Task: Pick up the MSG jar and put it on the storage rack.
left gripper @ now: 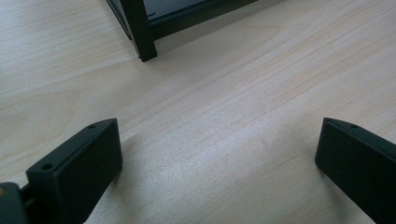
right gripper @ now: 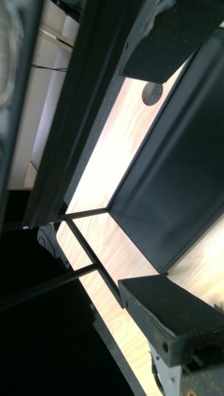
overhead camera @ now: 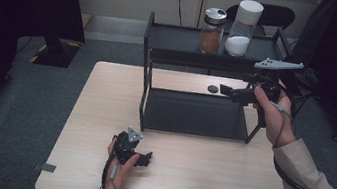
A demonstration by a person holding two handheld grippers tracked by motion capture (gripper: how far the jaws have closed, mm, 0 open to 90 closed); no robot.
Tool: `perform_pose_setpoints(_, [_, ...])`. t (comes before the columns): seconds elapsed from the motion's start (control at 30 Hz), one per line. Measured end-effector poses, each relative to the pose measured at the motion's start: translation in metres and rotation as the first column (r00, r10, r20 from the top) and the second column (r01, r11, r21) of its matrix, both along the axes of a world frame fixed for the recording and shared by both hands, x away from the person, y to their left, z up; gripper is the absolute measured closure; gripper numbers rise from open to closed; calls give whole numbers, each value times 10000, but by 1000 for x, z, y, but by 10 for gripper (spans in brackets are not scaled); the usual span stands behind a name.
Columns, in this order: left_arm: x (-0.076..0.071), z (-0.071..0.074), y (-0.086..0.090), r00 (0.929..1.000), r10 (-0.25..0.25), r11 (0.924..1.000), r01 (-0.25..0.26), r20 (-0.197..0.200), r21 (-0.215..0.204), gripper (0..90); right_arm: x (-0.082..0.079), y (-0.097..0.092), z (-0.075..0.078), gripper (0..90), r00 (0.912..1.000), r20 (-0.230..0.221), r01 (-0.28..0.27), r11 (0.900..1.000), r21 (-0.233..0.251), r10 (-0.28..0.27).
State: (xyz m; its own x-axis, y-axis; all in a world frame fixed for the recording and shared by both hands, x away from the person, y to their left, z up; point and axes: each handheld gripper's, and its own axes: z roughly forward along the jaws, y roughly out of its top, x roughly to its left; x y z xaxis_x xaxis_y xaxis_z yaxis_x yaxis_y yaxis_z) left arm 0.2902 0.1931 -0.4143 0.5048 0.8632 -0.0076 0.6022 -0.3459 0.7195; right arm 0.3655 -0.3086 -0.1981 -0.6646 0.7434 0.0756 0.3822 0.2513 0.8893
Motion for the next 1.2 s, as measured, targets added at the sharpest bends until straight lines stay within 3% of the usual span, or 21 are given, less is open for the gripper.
perform_pose_setpoints(0.63, [0, 0, 0, 10000, -13, 10000, 13, -7, 17, 0, 1, 2, -48, 0, 9989, -371, -261, 9987, 431, 277])
perform_pose_setpoints(1.2, [0, 0, 0, 10000, 0, 10000, 0, 3, 3, 0, 0, 5, -84, 0, 9954, -752, -562, 9971, 511, 599])
